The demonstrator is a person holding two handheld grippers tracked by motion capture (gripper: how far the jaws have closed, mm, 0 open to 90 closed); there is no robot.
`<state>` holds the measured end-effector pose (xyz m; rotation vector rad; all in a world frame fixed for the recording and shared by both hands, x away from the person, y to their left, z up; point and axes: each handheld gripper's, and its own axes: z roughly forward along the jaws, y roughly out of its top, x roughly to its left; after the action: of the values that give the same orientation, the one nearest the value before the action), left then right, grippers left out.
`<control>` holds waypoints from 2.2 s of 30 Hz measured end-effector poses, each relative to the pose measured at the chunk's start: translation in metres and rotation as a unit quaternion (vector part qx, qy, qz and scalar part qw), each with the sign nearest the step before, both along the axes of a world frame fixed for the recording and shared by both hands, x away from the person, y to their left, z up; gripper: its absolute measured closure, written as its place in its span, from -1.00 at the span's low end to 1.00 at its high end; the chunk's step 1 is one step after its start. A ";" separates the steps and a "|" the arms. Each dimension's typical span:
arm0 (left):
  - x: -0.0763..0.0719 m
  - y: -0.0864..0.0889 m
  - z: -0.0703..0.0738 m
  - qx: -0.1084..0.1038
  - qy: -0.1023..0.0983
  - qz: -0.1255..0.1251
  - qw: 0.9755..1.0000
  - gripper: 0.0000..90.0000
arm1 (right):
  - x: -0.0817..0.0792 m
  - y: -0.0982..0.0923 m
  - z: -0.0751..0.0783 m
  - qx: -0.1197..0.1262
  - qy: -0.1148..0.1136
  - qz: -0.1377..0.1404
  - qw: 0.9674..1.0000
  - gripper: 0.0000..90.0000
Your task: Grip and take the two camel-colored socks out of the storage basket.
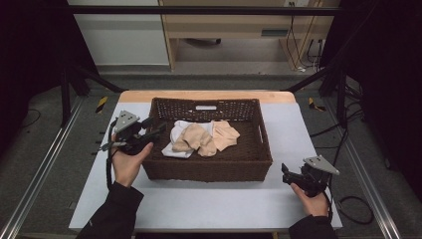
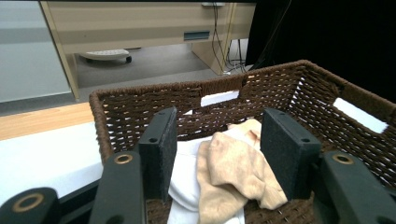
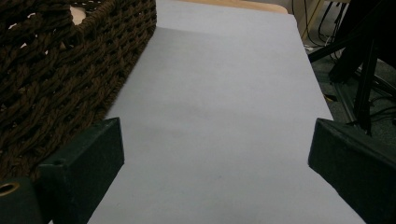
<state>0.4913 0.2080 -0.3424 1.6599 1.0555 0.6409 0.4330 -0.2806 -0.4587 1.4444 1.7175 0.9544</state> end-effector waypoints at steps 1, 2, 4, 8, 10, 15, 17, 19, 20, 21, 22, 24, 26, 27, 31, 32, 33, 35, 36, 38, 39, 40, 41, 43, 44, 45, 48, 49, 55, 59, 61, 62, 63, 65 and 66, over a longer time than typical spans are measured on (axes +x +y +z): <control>0.002 -0.001 0.000 0.002 0.001 0.000 1.000 0.03 | 0.000 0.000 0.000 -0.001 0.000 0.000 1.000 -0.91; 0.005 -0.004 -0.001 0.004 0.001 0.001 1.000 0.03 | 0.000 0.000 0.000 -0.001 -0.001 0.000 1.000 -0.91; 0.011 -0.008 -0.002 0.008 0.003 0.000 1.000 0.03 | 0.000 0.000 0.000 -0.001 -0.001 -0.001 1.000 -0.91; 0.019 -0.013 0.000 0.004 0.002 0.001 1.000 0.02 | 0.000 -0.001 0.000 -0.002 -0.003 -0.002 1.000 -0.92; 0.023 -0.016 0.000 0.005 0.005 -0.001 1.000 0.01 | 0.001 -0.001 0.000 -0.003 -0.002 -0.003 1.000 -0.92; 0.032 -0.024 0.000 0.005 0.011 -0.002 1.000 0.01 | 0.001 0.000 0.000 -0.003 -0.003 -0.003 1.000 -0.91; 0.036 -0.027 0.000 0.007 0.009 -0.001 1.000 0.01 | 0.001 -0.001 0.000 -0.003 -0.003 -0.004 1.000 -0.91; 0.040 -0.031 -0.002 0.012 0.008 -0.001 1.000 0.02 | 0.001 -0.001 0.000 -0.004 -0.004 -0.004 1.000 -0.91; 0.042 -0.033 -0.003 0.013 0.008 -0.001 1.000 0.03 | 0.001 -0.001 0.000 -0.005 -0.005 -0.003 1.000 -0.92; 0.044 -0.034 -0.005 0.016 0.008 0.000 1.000 0.03 | 0.001 -0.001 0.000 -0.004 -0.005 -0.003 1.000 -0.91; 0.045 -0.036 -0.006 0.019 0.007 0.001 1.000 0.03 | 0.001 -0.001 0.000 -0.002 -0.004 -0.003 1.000 -0.91; 0.048 -0.038 -0.009 0.024 0.007 0.003 1.000 0.05 | 0.002 0.000 0.000 -0.002 -0.004 -0.003 1.000 -0.92; 0.051 -0.039 -0.012 0.028 0.007 0.005 1.000 0.07 | 0.002 0.000 0.000 -0.002 -0.003 -0.003 1.000 -0.91; 0.052 -0.040 -0.013 0.028 0.007 0.006 1.000 0.08 | 0.002 0.000 0.000 -0.002 -0.003 -0.002 1.000 -0.91; 0.061 -0.043 -0.020 0.021 0.010 0.005 1.000 0.09 | 0.002 0.000 0.000 0.000 -0.003 -0.004 1.000 -0.91; 0.063 -0.044 -0.022 0.022 0.013 0.005 1.000 0.08 | 0.002 0.000 0.000 0.000 -0.002 -0.004 1.000 -0.91; 0.066 -0.045 -0.026 0.028 0.018 0.005 0.999 0.08 | 0.002 0.000 0.000 0.000 -0.002 -0.004 1.000 -0.91; 0.070 -0.049 -0.032 0.042 0.026 0.003 0.999 0.07 | 0.002 -0.001 0.000 -0.002 -0.005 -0.004 1.000 -0.91; 0.072 -0.051 -0.035 0.046 0.030 0.001 0.998 0.07 | 0.002 -0.001 0.000 -0.002 -0.005 -0.004 1.000 -0.91; 0.074 -0.053 -0.040 0.048 0.035 -0.002 0.998 0.05 | 0.002 -0.001 0.000 -0.002 -0.004 -0.004 1.000 -0.91; 0.074 -0.053 -0.040 0.048 0.035 -0.002 0.998 0.04 | 0.002 -0.001 0.000 -0.002 -0.004 -0.004 1.000 -0.91; 0.075 -0.055 -0.043 0.049 0.038 -0.002 0.998 0.04 | 0.002 -0.001 0.000 -0.002 -0.003 -0.003 1.000 -0.91; 0.076 -0.056 -0.046 0.059 0.047 -0.005 0.997 0.04 | 0.002 0.000 0.000 -0.002 -0.001 -0.003 1.000 -0.91; 0.077 -0.058 -0.053 0.063 0.061 -0.010 0.996 0.02 | 0.002 0.000 0.000 -0.002 -0.002 -0.003 1.000 -0.91; 0.078 -0.058 -0.055 0.061 0.066 -0.012 0.996 0.02 | 0.002 0.000 0.000 -0.002 -0.003 -0.003 1.000 -0.91; 0.078 -0.058 -0.055 0.061 0.066 -0.012 0.996 0.01 | 0.002 0.000 0.000 -0.002 -0.003 -0.003 1.000 -0.91; 0.078 -0.060 -0.060 0.068 0.077 -0.016 0.995 0.00 | 0.002 0.000 0.000 -0.002 -0.001 -0.003 1.000 -0.91; 0.078 -0.061 -0.062 0.075 0.080 -0.017 0.994 0.00 | 0.002 0.000 0.000 -0.002 -0.001 -0.003 1.000 -0.91; 0.078 -0.067 -0.069 0.112 0.102 -0.020 0.988 -0.02 | 0.003 0.000 -0.001 -0.003 0.000 -0.003 1.000 -0.91; 0.078 -0.069 -0.072 0.134 0.105 -0.027 0.985 -0.04 | 0.002 0.000 -0.001 -0.005 0.000 -0.004 1.000 -0.91; 0.078 -0.070 -0.073 0.136 0.106 -0.026 0.985 -0.06 | 0.002 0.000 -0.001 -0.006 -0.001 -0.004 1.000 -0.91; 0.079 -0.070 -0.073 0.141 0.106 -0.024 0.984 -0.06 | 0.002 0.000 -0.001 -0.007 -0.001 -0.003 1.000 -0.91; 0.079 -0.070 -0.074 0.143 0.107 -0.024 0.984 -0.07 | 0.003 0.000 -0.001 -0.008 0.000 -0.002 1.000 -0.91; 0.080 -0.070 -0.075 0.141 0.112 -0.025 0.983 -0.08 | 0.002 0.001 -0.001 -0.006 0.001 -0.004 1.000 -0.91; 0.080 -0.070 -0.076 0.140 0.114 -0.024 0.983 -0.08 | 0.002 0.000 -0.001 -0.007 0.000 -0.004 1.000 -0.91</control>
<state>0.5713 0.1378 -0.4182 2.0358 1.1204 0.5986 0.4353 -0.2803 -0.4598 1.4416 1.7147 0.9358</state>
